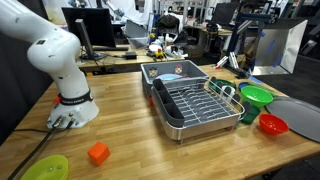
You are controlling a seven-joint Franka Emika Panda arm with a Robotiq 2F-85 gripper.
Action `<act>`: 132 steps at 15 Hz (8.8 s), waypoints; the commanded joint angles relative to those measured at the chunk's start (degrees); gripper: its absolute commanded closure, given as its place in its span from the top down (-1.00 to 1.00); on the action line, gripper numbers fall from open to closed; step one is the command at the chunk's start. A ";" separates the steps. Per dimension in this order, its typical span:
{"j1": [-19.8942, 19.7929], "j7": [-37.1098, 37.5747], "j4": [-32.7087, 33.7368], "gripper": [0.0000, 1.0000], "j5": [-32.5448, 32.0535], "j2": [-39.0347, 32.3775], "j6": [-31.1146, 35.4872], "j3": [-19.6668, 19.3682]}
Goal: Pick up the cucumber and put it on the gray tray
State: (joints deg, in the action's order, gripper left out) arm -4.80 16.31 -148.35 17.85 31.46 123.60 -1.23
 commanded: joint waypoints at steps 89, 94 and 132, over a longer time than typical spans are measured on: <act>-8.18 -25.22 89.01 1.00 -25.60 -95.82 1.03 -7.59; -8.64 -26.41 93.78 1.00 -25.22 -99.09 -2.75 -6.47; -19.15 -14.64 103.12 -0.62 -11.57 -98.06 -10.30 -2.92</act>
State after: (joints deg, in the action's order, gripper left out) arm -23.65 -2.27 -38.51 4.03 -70.59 110.32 -4.91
